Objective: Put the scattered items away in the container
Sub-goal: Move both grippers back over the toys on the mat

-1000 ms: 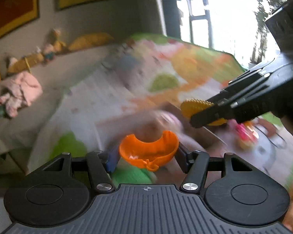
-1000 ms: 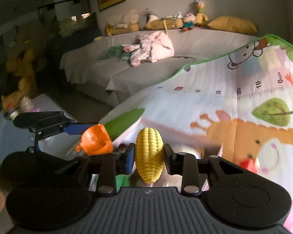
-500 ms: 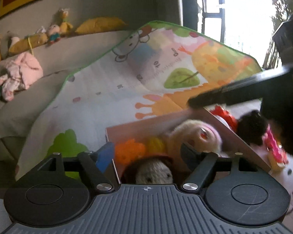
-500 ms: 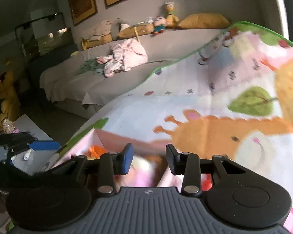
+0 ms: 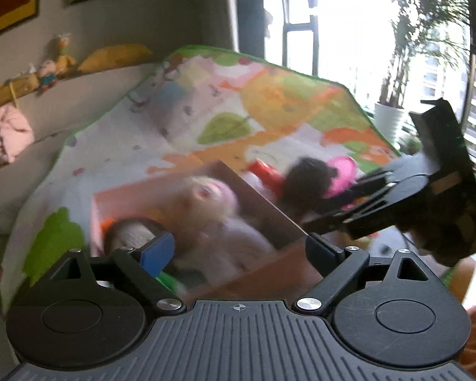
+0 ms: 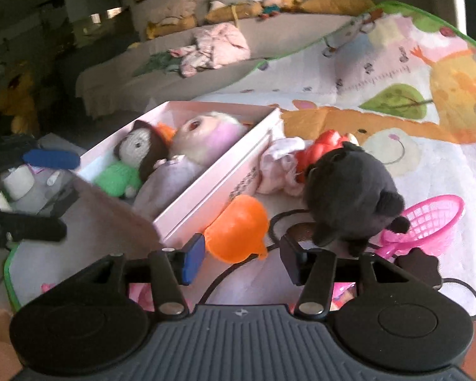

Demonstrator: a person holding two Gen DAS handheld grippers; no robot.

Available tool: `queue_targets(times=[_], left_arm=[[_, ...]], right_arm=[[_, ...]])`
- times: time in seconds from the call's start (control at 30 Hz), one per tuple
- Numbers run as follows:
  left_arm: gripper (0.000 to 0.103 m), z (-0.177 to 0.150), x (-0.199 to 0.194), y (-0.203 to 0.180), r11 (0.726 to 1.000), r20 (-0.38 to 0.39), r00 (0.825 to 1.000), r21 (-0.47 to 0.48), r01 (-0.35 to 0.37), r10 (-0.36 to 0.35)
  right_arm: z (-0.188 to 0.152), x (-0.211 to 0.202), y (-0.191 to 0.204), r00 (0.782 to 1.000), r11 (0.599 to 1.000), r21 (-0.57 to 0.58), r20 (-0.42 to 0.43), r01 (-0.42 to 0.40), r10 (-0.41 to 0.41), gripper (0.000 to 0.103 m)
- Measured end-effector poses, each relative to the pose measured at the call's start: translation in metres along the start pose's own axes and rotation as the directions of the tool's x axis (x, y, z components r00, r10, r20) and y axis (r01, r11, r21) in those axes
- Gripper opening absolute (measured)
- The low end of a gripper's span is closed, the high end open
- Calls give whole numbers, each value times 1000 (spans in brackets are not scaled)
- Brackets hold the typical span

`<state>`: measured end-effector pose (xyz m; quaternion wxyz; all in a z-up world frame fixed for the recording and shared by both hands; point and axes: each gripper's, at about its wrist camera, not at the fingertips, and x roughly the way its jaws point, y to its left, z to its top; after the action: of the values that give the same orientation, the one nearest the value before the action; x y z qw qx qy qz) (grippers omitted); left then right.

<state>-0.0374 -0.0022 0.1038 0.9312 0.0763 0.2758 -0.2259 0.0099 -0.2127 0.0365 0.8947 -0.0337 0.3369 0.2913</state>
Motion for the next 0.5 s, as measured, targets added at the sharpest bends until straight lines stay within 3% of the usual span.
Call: queue_targets(times=[0.13,0.33,0.47,0.5], left_arm=[[95,-19,2,-12,999,-56,998,-47,14,-17],[95,-32,7,-22,997,-117,993,-76,2,-11],[95,-35,4,-28,998,-123,992,-58,0,-7],[95,-35,3,-29,998,-122,992,-57,0,-7]], right_arm=[[-5,4,18,1000,996,-93,0,14,-14,52],[-5,23,31,992,967,-219,28,129,-126,52],[-8,21,37,992,961,-249,17,124,-124,21],[-9,18,38,992,961,-249,12,122,-123,18]])
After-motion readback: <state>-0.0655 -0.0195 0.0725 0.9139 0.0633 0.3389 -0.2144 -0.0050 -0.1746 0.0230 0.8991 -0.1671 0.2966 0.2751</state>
